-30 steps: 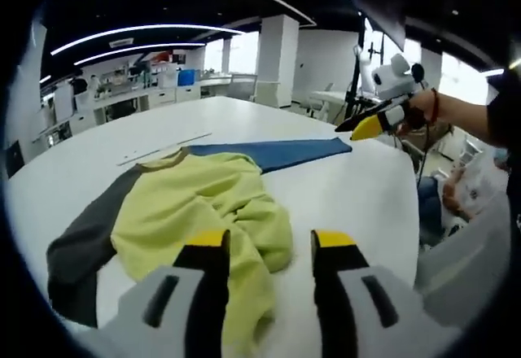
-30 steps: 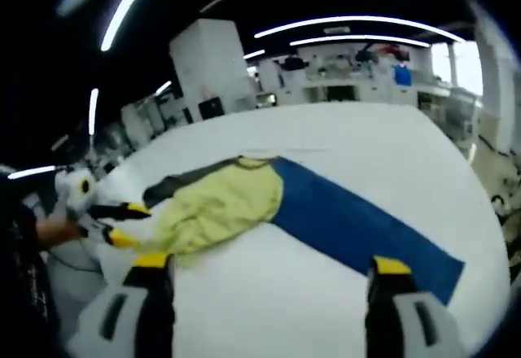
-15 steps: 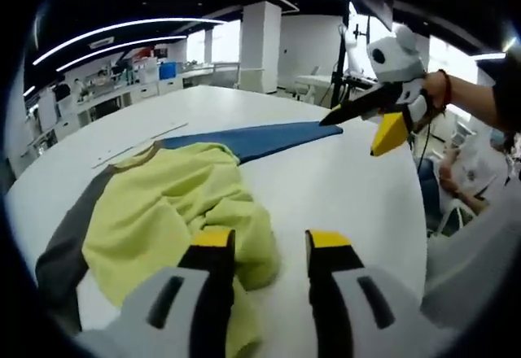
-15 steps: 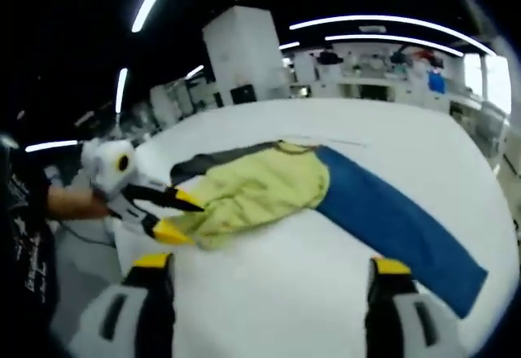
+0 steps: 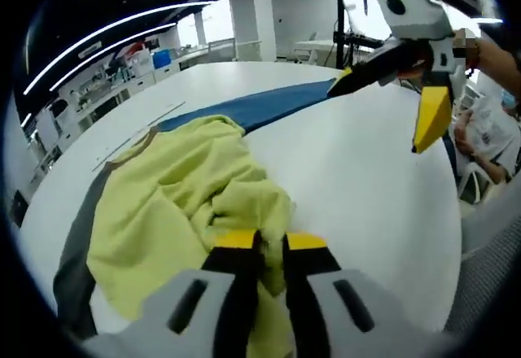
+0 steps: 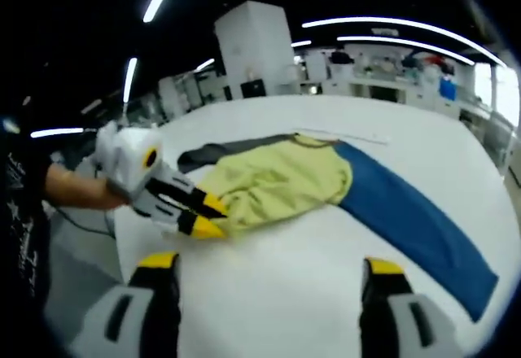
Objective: Fold the garment on the visible template until the final outline fits inside the template.
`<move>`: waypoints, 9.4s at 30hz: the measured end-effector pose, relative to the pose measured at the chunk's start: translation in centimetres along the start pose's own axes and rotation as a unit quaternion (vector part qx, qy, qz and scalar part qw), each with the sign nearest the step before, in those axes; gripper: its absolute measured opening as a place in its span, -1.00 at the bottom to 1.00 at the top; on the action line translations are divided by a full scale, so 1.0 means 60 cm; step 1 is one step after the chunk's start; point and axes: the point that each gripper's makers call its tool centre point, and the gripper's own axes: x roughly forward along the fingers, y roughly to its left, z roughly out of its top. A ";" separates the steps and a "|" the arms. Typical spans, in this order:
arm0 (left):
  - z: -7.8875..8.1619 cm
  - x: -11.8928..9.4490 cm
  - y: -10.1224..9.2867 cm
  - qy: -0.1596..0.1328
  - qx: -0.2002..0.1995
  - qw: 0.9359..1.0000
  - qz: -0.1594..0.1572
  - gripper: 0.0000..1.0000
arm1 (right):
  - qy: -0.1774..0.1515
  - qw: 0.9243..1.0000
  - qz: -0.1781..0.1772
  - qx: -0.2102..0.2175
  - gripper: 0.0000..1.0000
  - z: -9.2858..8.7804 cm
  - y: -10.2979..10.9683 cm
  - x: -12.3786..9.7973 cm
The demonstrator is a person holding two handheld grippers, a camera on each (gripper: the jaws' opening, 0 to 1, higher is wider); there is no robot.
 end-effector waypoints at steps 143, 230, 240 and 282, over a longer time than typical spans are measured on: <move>-0.183 -0.229 0.035 0.014 -0.327 0.934 0.146 -1.00 | 0.025 0.995 -0.034 0.087 -1.00 0.000 0.123 0.131; -0.301 -0.345 0.043 0.127 -0.322 0.934 0.091 -1.00 | 0.138 0.977 -0.125 0.102 -1.00 -0.205 0.079 -0.104; -0.315 -0.348 0.033 0.146 -0.298 0.940 0.080 -0.92 | 0.143 0.976 -0.128 0.104 -1.00 -0.209 0.074 -0.110; -0.181 -0.352 0.066 -0.020 -0.203 0.975 0.085 0.98 | 0.008 0.971 -0.181 0.153 0.89 -0.072 -0.108 -0.151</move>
